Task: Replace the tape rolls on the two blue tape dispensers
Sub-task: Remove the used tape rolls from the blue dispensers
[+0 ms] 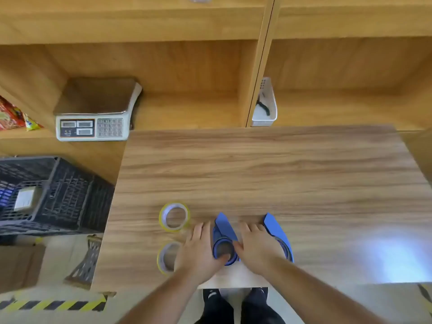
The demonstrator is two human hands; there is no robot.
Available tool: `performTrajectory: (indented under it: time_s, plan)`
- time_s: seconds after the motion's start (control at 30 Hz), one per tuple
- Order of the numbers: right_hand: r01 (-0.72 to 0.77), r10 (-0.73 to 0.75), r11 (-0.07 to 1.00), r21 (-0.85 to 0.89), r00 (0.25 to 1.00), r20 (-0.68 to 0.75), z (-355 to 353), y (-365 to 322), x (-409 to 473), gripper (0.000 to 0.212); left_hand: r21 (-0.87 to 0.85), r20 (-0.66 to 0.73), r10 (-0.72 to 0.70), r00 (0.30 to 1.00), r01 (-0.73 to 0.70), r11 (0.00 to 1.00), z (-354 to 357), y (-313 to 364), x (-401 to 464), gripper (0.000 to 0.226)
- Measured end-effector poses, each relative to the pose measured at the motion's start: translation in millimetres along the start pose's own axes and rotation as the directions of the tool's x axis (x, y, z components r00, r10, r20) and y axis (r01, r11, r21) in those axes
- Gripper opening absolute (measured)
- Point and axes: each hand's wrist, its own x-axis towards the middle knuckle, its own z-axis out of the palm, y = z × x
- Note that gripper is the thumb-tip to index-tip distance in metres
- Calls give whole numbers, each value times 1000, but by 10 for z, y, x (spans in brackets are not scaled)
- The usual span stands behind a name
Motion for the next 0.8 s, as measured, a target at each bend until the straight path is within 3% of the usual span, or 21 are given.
performTrajectory:
  time_s: [0.13,0.47,0.8]
  plan:
    - [-74,69,995,64,995,78,220,28,35,39,-33,74,-31,997,34,999,296,25,-38,99]
    - [-126,118,991,48,982,146,401,91,98,38,-68,86,-127,988,133,989,673,131,35,92]
    - [-143,143,990,-12,975,171,258,133,112,44,-55,98,1,995,4,998,588,-129,52,88]
